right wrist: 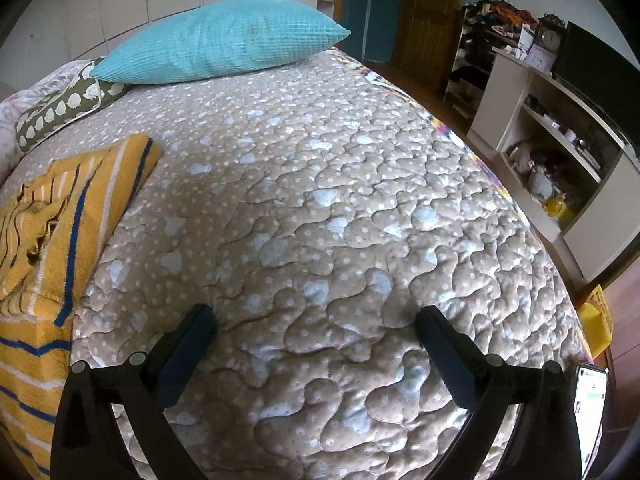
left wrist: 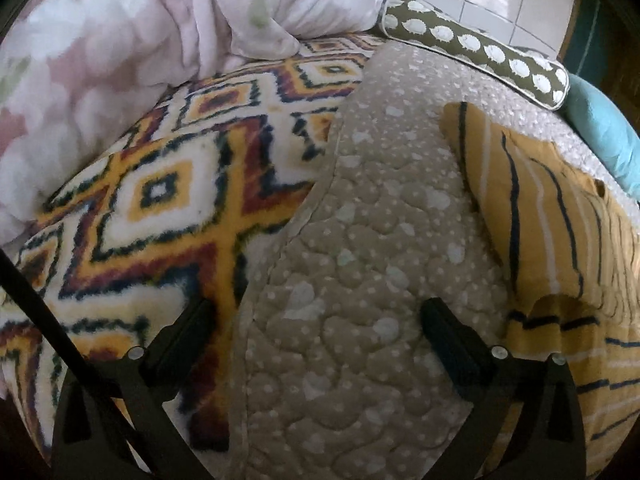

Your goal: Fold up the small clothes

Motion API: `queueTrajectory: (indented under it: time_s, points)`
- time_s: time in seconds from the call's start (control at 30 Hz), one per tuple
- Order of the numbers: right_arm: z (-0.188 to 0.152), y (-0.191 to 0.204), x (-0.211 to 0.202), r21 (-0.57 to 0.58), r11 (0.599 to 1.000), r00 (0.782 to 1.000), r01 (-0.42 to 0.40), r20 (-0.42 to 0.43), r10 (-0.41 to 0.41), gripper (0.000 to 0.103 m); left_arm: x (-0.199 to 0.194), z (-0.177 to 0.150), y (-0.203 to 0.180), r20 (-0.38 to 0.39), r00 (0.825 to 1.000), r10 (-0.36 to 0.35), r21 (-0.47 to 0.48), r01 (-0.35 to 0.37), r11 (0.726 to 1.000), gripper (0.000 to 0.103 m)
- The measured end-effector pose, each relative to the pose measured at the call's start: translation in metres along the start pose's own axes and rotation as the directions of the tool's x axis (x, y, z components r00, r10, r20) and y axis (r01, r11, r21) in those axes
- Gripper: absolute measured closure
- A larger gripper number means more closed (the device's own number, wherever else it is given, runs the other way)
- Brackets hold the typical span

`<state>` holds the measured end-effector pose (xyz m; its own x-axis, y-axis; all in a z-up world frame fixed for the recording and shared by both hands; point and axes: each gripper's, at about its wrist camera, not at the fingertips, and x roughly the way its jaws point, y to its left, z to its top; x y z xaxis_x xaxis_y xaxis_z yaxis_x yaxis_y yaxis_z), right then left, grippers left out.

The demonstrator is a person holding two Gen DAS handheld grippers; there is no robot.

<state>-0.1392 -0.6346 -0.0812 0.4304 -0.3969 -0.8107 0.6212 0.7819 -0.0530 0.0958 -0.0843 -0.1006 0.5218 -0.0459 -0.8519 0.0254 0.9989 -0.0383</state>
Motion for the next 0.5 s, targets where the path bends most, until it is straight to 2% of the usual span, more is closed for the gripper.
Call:
queueTrajectory:
  time_s: [0.13,0.5]
  points:
    - [-0.001,-0.004,0.001,0.02,0.999,1.0,-0.026,-0.004,0.026,0.0,-0.001,-0.001,-0.003,0.006,1.0,0.013,0.009,-0.013,1.0,0.0]
    - [-0.017,-0.004,-0.011,0.017,1.0,1.0,-0.02,-0.015,0.02,0.0,-0.003,-0.005,0.0,0.017,1.0,0.007,0.0,-0.007,1.0,0.0]
